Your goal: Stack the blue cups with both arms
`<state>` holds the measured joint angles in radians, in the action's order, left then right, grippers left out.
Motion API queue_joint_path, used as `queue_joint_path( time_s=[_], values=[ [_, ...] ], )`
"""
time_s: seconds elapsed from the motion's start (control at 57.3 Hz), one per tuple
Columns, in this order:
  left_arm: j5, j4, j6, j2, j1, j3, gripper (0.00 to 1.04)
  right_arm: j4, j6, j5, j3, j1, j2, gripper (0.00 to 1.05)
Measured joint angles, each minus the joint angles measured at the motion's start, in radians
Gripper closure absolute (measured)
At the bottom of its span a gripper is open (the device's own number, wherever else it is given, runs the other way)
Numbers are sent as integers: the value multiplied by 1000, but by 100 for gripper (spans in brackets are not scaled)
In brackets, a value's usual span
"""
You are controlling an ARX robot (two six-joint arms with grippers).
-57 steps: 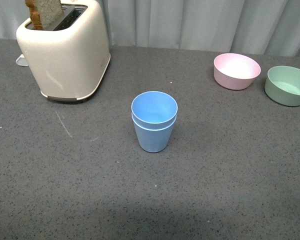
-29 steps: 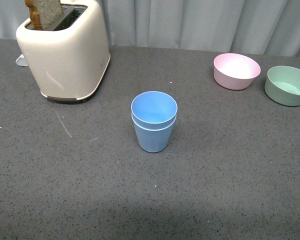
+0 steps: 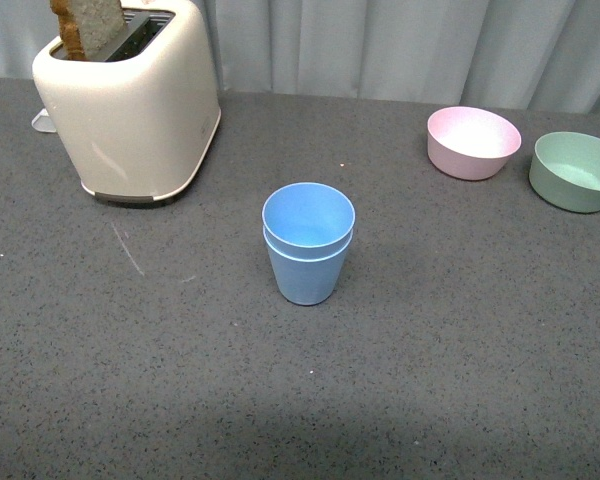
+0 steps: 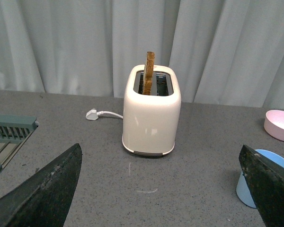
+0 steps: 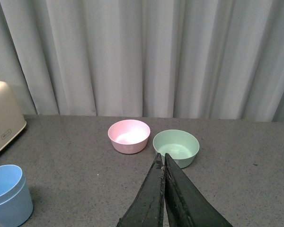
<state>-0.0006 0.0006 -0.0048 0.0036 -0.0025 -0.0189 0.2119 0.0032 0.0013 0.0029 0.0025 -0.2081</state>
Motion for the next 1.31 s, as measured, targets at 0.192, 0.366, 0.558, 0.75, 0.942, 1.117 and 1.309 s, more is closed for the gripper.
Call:
queue_joint_path(
  time_s=[0.192,0.366,0.558,0.75,0.942,1.117,1.309],
  values=[
    [0,0,0,0,0,0,7,-119,0,0,1,0,97,104],
    [0,0,0,0,0,0,7,-208,0,-3,0,0,203,104],
    [0,0,0,0,0,0,7,-210,-2,-3,0,0,204,91],
    [0,0,0,0,0,0,7,-211,-2,-3,0,0,204,60],
    [0,0,0,0,0,0,7,-211,-2,-3,0,0,204,26],
    [0,0,0,0,0,0,7,-211,-1,-3,0,0,204,9],
    [0,0,0,0,0,0,7,-210,-1,-3,0,0,204,10]
  ],
)
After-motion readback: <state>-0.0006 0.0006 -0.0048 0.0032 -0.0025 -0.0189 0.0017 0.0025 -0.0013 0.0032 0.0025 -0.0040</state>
